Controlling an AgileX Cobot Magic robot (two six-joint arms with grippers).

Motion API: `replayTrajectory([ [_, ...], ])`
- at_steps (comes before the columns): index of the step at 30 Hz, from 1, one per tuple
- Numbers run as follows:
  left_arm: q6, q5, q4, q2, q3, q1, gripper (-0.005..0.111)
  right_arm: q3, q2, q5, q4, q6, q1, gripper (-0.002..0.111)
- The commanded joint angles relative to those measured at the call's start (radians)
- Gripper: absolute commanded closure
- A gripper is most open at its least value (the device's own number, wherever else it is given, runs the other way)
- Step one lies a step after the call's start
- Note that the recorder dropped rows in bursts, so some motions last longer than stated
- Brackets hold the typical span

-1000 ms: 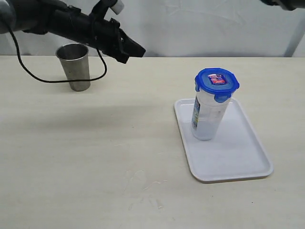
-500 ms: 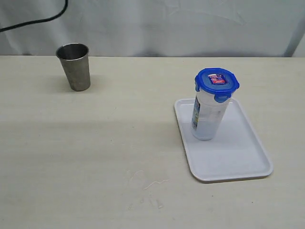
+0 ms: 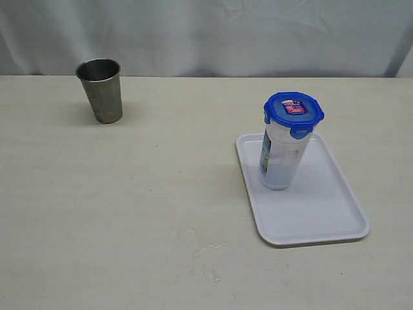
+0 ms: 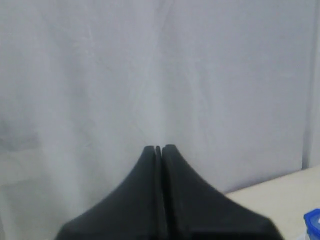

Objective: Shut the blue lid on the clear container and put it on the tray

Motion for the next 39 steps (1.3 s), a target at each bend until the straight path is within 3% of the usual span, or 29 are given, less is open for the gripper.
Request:
replayTrajectory([
  [1, -0.020, -0.066, 0.001, -0.184, 0.135, 0.000, 0.107, 0.005, -0.047, 0.013, -0.004, 0.006, 0.001, 0.104],
  [5, -0.020, -0.064, 0.001, -0.300, 0.213, 0.000, 0.107, 0.005, -0.074, 0.015, -0.004, 0.006, 0.001, 0.104],
  [11, -0.034, 0.028, 0.008, -0.390, 0.220, 0.000, 0.107, 0.005, -0.084, 0.015, -0.004, 0.006, 0.001, 0.104],
  [28, -0.032, 0.027, 0.028, -0.404, 0.241, 0.001, 0.107, 0.005, -0.084, 0.015, -0.004, 0.006, 0.001, 0.104],
  [35, -0.047, -0.181, 0.117, -0.480, 0.382, 0.004, 0.107, 0.005, -0.083, 0.016, -0.004, 0.006, 0.001, 0.104],
  [39, -0.239, -0.276, 0.312, -0.550, 0.468, 0.043, 0.107, 0.005, -0.083, 0.016, -0.004, 0.006, 0.001, 0.104],
])
